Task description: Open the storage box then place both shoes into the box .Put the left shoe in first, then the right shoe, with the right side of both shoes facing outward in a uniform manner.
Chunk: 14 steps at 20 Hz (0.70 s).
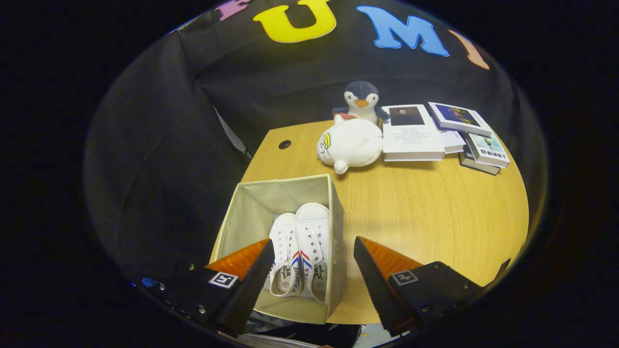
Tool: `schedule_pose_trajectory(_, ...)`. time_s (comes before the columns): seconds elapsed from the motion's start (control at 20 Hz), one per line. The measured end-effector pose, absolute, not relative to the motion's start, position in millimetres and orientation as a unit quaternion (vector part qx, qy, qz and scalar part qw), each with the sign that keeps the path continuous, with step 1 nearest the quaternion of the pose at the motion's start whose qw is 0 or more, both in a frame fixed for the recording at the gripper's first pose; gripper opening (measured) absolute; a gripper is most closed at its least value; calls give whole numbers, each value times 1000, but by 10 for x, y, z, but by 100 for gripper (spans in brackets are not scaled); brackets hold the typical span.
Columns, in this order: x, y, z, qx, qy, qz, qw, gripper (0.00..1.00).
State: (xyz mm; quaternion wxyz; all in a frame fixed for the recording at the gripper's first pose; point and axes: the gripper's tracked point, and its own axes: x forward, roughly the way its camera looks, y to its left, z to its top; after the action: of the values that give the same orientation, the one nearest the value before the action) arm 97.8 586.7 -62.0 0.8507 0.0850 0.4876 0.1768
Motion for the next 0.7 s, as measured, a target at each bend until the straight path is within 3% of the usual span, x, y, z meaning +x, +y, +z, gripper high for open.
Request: schedule_pose_trajectory(0.7, 904, 4447, 683, 27, 302, 158, 940, 99)
